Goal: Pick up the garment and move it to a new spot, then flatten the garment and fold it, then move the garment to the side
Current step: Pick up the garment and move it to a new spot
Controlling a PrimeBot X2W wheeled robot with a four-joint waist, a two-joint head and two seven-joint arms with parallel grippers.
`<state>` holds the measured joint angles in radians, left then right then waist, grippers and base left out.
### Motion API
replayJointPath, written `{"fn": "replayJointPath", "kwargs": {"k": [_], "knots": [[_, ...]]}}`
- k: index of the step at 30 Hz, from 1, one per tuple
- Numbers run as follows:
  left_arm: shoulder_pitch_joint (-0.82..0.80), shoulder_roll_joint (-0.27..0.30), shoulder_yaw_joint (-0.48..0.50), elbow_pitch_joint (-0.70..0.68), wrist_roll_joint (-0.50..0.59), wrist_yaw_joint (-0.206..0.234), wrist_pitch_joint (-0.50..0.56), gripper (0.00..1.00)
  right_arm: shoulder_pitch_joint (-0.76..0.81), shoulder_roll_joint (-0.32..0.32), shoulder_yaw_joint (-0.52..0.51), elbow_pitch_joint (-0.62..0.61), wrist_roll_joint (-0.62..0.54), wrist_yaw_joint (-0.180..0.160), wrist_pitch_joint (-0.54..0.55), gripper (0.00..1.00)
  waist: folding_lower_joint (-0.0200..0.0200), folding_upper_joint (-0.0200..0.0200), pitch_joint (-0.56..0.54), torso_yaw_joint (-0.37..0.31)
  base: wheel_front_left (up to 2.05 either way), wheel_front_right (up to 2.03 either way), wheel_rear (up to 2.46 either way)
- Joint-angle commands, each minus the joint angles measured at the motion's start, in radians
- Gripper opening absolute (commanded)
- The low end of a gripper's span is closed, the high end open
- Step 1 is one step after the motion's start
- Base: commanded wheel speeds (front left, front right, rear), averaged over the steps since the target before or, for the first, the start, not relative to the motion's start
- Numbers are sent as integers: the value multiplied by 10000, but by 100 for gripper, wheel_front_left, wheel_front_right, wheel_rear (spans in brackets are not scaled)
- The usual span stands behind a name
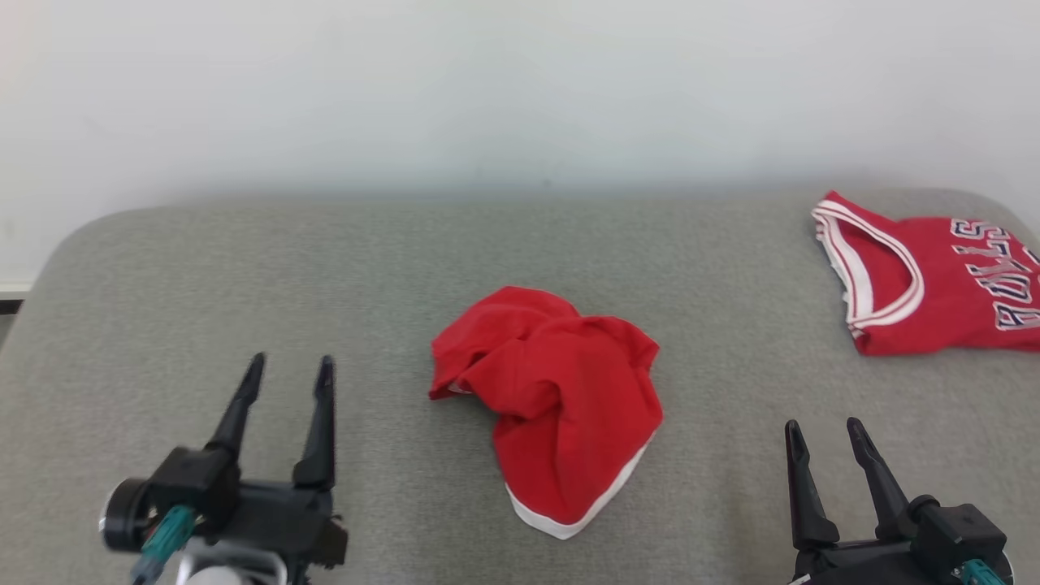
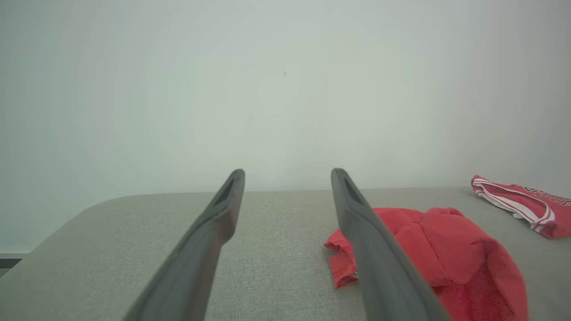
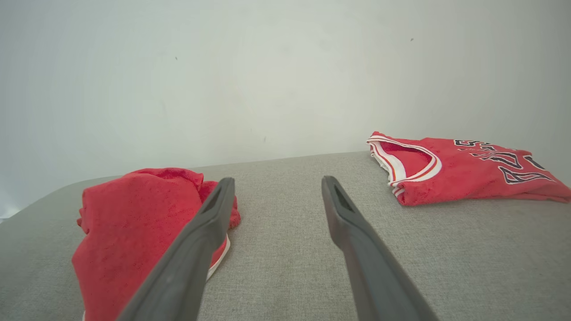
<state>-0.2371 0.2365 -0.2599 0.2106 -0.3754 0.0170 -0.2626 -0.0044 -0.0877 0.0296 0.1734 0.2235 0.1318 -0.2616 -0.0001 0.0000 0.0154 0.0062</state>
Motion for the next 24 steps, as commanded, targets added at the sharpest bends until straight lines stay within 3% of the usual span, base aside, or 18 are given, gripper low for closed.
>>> {"fn": "replayJointPath", "kwargs": {"k": [1, 24], "knots": [[198, 49, 95, -95, 37, -21, -25, 100, 65, -46, 23, -19, 33, -24, -45, 100, 1, 0, -311, 368, 0, 0, 0], [3204, -367, 2341, -1389, 734, -340, -28, 100, 618, -123, -208, 68, 154, -24, -45, 100, 1, 0, -711, 446, 0, 0, 0]]}}
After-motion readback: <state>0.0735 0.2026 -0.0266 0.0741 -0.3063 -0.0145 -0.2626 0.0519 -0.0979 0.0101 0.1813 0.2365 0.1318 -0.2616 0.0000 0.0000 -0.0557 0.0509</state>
